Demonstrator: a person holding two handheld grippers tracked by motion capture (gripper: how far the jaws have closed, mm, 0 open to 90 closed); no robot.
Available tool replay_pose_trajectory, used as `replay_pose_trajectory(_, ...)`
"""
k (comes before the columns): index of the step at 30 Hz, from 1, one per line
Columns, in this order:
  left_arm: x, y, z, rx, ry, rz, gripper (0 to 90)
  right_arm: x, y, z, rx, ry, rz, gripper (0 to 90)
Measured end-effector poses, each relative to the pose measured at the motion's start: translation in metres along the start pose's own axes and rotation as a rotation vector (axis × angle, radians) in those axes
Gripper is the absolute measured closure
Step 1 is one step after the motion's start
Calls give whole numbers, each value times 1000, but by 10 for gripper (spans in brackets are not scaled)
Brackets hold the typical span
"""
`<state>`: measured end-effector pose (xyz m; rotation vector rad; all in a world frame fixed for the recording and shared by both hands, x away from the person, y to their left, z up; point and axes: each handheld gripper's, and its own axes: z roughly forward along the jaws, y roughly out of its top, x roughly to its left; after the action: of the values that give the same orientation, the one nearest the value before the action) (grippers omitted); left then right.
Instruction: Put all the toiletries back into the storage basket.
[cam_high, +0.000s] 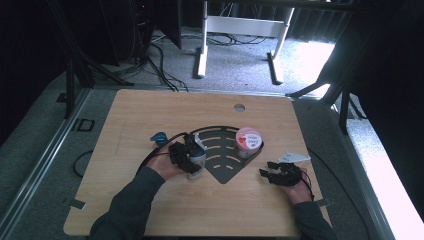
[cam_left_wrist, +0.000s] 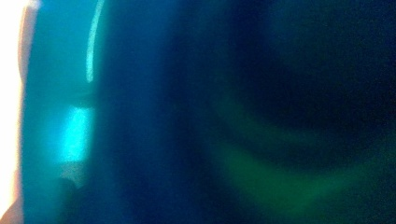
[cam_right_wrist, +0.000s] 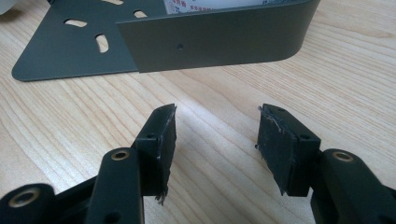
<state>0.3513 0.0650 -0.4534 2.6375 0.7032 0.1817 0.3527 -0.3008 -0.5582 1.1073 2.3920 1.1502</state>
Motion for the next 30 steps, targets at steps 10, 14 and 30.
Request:
replay_pose_trajectory(10,-6,15,4,14,-27,28,556,0,0,0,0,1,-1,465)
replay_pose_trajectory(14,-8,21,6,23,-28,40,556,0,0,0,-1,2,0,465)
replay_pose_trajectory(30,-13,45,8,20,-36,65,556,-1,0,0,0,4,-1,465)
